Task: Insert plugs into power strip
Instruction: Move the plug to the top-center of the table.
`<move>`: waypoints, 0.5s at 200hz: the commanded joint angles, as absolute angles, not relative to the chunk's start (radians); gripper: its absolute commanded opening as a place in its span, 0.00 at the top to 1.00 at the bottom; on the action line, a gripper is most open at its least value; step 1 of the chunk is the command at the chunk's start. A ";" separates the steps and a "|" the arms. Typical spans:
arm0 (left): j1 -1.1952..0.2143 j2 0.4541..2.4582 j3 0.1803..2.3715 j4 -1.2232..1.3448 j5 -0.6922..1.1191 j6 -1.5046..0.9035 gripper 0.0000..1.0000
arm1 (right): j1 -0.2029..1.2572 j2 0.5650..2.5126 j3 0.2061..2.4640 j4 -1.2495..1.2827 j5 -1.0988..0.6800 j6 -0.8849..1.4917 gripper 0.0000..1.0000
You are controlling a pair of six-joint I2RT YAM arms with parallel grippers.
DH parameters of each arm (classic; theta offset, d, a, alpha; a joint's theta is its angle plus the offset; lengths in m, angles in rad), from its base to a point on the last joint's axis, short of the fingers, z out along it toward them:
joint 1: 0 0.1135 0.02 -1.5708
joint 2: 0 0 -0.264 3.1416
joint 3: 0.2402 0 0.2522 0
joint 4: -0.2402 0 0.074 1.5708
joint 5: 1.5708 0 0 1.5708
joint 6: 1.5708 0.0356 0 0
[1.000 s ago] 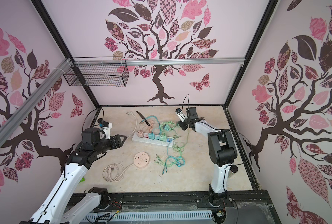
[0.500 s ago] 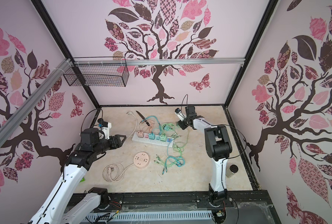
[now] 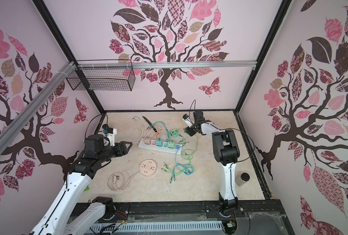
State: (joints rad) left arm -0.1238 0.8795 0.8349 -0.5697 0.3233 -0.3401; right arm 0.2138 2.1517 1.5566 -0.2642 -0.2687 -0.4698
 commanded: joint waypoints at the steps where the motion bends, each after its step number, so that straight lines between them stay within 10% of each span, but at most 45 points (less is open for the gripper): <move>1: -0.120 0.868 0.818 -0.558 0.325 -0.334 0.35 | 0.204 2.195 1.593 -0.323 -0.301 -0.441 0.61; 100: -0.120 0.838 0.801 -0.543 0.340 -0.348 0.35 | 0.145 2.024 1.402 -0.349 -0.541 -0.268 0.74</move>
